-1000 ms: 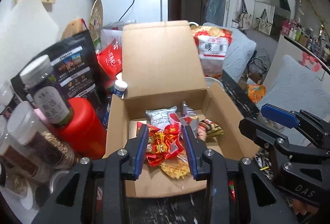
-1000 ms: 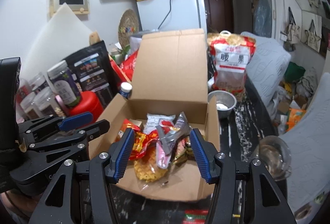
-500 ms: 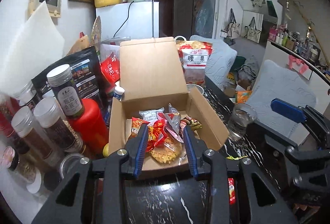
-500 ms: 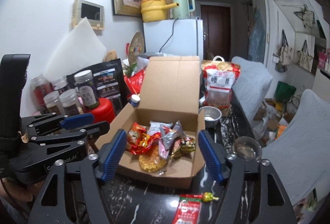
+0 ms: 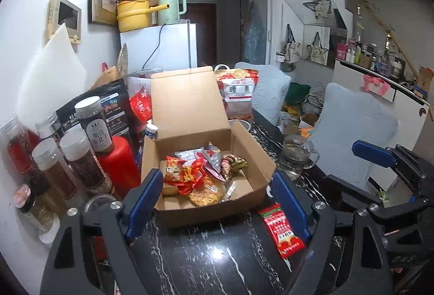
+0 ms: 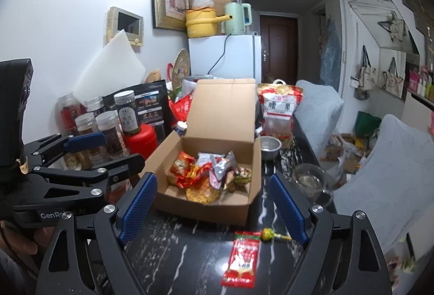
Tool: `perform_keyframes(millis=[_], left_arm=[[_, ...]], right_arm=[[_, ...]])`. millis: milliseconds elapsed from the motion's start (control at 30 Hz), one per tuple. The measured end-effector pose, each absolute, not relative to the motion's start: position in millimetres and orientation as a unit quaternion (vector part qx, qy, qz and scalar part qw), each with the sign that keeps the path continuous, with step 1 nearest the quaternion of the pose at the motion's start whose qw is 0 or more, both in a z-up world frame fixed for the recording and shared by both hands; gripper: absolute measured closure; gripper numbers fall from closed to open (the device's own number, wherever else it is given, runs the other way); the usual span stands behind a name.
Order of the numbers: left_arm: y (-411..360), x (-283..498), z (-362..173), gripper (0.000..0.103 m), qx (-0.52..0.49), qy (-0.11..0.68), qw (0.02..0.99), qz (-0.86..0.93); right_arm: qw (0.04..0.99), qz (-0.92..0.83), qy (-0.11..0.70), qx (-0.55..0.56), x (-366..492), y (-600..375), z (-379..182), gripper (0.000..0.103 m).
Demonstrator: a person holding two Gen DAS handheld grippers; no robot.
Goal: Organize snacks
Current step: 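Withdraw both tools from the box toward the long red packet and lollipop, then grasp the long red packet with the left tool while the right tool grasps the yellow lollipop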
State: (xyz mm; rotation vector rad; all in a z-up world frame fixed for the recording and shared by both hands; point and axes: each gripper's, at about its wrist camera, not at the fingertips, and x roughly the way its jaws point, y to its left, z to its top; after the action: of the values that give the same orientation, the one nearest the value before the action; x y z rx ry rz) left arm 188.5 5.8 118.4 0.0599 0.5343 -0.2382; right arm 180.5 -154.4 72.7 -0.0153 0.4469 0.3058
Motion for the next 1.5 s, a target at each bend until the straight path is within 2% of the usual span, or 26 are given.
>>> perform_keyframes(millis=[600, 1333, 1500], left_arm=[[-11, 168, 69, 0.02, 0.014, 0.302, 0.94, -0.158], [-35, 211, -12, 0.02, -0.026, 0.394, 0.905, -0.156], [-39, 224, -25, 0.02, -0.029, 0.408, 0.901, -0.145]], right_arm=[[0.953, 0.131, 0.272, 0.027, 159, -179, 19, 0.017], [0.935, 0.112, 0.336, 0.03, 202, -213, -53, 0.018], [0.93, 0.117, 0.348, 0.03, 226, -219, -66, 0.027]])
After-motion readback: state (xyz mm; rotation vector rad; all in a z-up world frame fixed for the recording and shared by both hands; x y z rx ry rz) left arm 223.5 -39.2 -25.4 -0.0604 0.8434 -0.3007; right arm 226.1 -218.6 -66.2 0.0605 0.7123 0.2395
